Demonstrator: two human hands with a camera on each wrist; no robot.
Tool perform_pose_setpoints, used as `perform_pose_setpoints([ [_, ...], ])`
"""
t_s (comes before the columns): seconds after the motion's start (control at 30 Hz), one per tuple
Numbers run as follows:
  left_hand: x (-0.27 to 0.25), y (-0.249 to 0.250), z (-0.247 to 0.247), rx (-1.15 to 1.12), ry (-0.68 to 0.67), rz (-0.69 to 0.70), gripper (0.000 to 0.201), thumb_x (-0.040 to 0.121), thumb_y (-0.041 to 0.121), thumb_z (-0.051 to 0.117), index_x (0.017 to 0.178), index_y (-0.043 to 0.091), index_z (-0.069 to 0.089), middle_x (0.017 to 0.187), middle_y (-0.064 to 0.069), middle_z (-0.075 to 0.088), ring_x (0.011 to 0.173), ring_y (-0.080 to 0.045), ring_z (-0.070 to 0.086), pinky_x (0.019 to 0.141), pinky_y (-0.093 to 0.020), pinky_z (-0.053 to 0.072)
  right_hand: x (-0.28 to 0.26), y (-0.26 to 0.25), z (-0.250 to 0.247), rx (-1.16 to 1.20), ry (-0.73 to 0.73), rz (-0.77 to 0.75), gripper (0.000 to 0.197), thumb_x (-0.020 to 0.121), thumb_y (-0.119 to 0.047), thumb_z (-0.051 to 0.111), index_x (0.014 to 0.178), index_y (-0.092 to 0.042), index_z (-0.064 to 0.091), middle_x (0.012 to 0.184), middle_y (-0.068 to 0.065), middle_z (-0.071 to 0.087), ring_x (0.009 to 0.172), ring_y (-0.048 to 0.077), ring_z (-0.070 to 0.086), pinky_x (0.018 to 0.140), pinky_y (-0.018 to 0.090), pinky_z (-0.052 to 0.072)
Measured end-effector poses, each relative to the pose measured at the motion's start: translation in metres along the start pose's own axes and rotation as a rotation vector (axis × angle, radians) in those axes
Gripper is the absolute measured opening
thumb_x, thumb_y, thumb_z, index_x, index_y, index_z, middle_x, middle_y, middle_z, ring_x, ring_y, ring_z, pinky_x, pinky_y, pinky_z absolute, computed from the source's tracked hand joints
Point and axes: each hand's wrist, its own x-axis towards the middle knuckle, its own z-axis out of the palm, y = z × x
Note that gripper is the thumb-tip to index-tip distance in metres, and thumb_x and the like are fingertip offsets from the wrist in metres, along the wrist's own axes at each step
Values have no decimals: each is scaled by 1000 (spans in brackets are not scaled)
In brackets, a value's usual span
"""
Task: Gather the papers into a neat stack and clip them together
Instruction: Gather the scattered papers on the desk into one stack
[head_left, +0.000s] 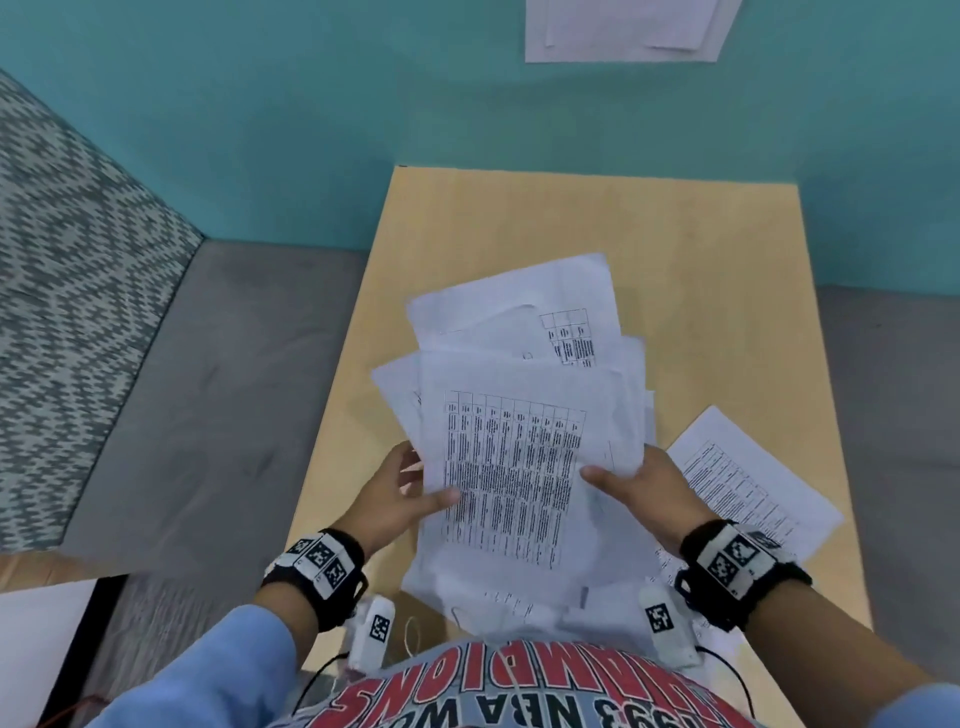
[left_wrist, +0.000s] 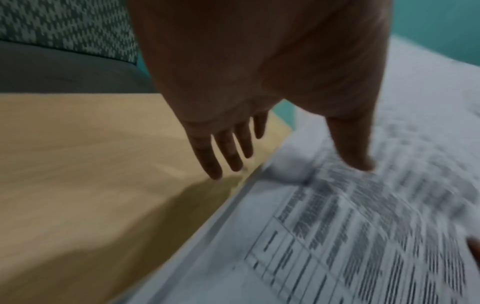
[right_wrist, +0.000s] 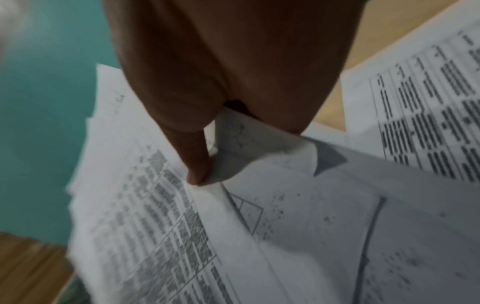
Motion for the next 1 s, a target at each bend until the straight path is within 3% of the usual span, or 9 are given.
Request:
perform_pose_setpoints([
  [0.1, -10, 27, 0, -60, -91, 87, 57, 74, 46, 95, 118, 24, 65, 127, 10, 74, 117, -12, 68, 106, -33, 48, -26, -16, -20, 40, -50, -61, 33, 88, -22, 82, 121, -20, 76, 114, -7, 82, 108, 11, 77, 100, 38, 56],
  [0.17, -23, 53, 6, -120, -79, 161, 37, 84, 28, 89, 117, 22, 73, 113, 18, 81, 109, 4, 74, 96, -19, 52, -44, -29, -28, 44, -45, -95, 26, 88, -19, 82, 114, -20, 78, 107, -5, 83, 102, 13, 79, 91, 32, 59],
  [0.27, -42, 85, 17, -137, -14, 336, 39, 88, 18, 85, 124, 20, 72, 110, 23, 80, 106, 17, 70, 84, -1, 50, -66, -46, -35, 119, 58, -190, 14, 86, -11, 82, 100, -16, 81, 97, -1, 85, 89, 14, 81, 79, 27, 62],
  [0.43, -50, 93, 41, -183, 67, 476, 37, 91, 8, 80, 126, 18, 71, 116, 13, 81, 114, -1, 73, 98, -16, 56, -80, -40, -33, 135, 241, -348, 17, 88, -6, 80, 84, -22, 74, 74, -23, 79, 67, -11, 72, 66, 5, 50],
  [0.6, -44, 76, 59, -95, 68, 435, 17, 95, 10, 79, 105, 23, 81, 103, -4, 83, 93, -11, 74, 87, -36, 57, -68, -11, -26, 32, 245, -324, 12, 93, -13, 78, 95, -25, 81, 90, -5, 79, 80, 5, 71, 76, 27, 52],
  [0.77, -54, 90, 58, -243, 157, 497, 31, 94, 6, 78, 111, 31, 72, 100, 26, 81, 101, 8, 73, 90, -15, 58, -70, -21, -32, 70, 346, -379, 10, 91, -18, 80, 101, -18, 80, 84, -24, 80, 80, -10, 74, 74, 14, 58],
  [0.87, -57, 93, 58, -207, 127, 512, 28, 94, 3, 76, 107, 28, 74, 94, 23, 83, 93, 6, 75, 82, -12, 57, -66, -16, -31, 100, 339, -365, 21, 86, -17, 85, 107, -17, 80, 98, -9, 84, 92, 5, 79, 84, 22, 60],
  [0.93, -57, 93, 62, -171, 114, 494, 17, 95, -2, 74, 106, 10, 76, 87, 7, 84, 82, -12, 78, 74, -24, 60, -61, -8, -29, 16, 321, -316, 25, 83, -26, 88, 105, -17, 80, 97, 6, 83, 88, 23, 79, 80, 37, 61],
  [1.0, -53, 89, 62, -131, 139, 482, 9, 96, -1, 74, 105, 0, 76, 81, -5, 81, 77, -27, 73, 71, -30, 59, -58, -3, -28, -49, 313, -330, 11, 87, -15, 84, 96, -22, 79, 92, 6, 80, 80, 24, 74, 70, 36, 55],
])
